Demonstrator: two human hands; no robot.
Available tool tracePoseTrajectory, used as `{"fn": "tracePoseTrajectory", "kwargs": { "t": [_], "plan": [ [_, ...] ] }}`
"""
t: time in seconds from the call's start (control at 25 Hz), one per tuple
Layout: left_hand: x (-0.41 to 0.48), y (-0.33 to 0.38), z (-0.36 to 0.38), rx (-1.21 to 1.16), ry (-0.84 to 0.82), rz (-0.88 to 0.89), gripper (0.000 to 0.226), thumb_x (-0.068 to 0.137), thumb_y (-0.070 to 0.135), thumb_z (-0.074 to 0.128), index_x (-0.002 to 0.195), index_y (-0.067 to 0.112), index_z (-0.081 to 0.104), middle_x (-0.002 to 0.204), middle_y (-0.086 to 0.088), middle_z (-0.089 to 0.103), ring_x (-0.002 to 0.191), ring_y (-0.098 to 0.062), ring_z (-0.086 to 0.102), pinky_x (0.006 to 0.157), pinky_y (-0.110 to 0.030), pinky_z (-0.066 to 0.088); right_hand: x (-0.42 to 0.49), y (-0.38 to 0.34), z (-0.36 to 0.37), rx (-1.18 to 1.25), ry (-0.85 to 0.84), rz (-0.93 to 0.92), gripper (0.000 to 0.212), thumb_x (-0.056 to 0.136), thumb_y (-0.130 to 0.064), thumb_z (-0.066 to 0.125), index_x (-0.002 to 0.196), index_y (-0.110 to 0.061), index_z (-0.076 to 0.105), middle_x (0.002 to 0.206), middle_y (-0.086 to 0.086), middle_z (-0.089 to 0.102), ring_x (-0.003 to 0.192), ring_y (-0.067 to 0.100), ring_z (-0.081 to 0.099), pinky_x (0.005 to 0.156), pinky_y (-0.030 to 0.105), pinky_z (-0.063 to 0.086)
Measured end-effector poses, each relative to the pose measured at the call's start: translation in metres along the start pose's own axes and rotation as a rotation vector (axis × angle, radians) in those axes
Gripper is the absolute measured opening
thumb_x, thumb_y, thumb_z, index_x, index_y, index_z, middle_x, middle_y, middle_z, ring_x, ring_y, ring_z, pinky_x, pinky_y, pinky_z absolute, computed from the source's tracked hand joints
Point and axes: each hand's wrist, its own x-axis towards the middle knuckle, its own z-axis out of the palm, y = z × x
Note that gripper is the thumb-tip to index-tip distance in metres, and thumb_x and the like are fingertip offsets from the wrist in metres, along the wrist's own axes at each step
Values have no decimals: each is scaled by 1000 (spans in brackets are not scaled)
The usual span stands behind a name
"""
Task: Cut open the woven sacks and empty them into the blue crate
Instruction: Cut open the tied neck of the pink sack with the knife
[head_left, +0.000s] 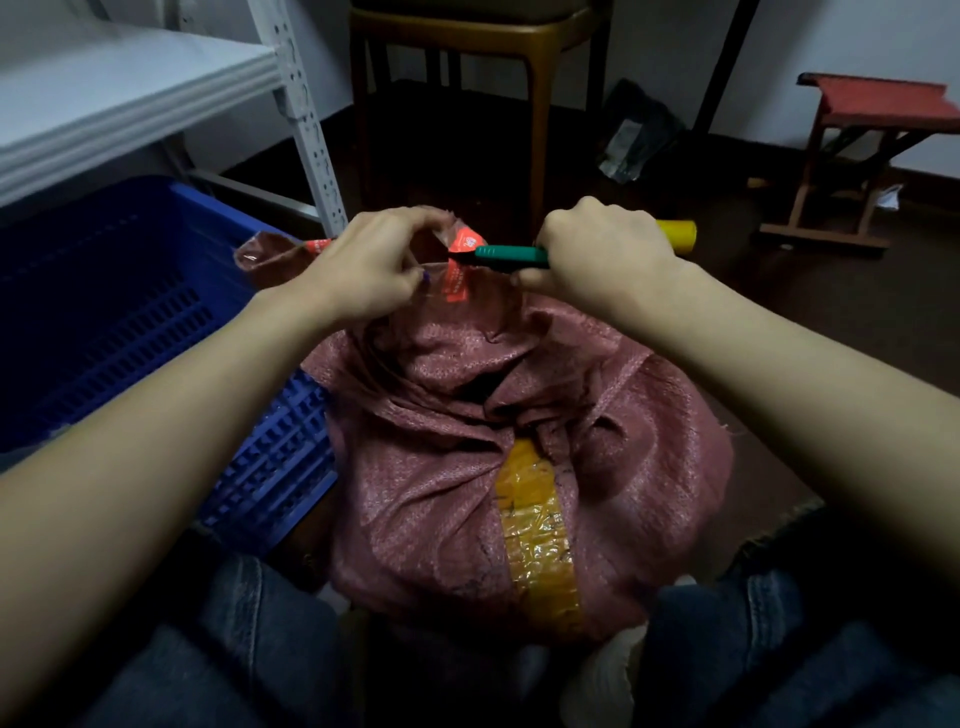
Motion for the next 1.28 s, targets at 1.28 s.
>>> {"fn": "tracePoseTrajectory", "kwargs": {
  "t": [1.28],
  "plan": [
    [-6,-17,-13,-151,40,-74,70,77,-2,61,141,14,36,81,-5,64,65,-4,62,63,-14,40,1,23,7,288,86,70,47,84,-60,54,100,-18,68,82,8,58,87,32,63,68,34,44]
  ]
}}
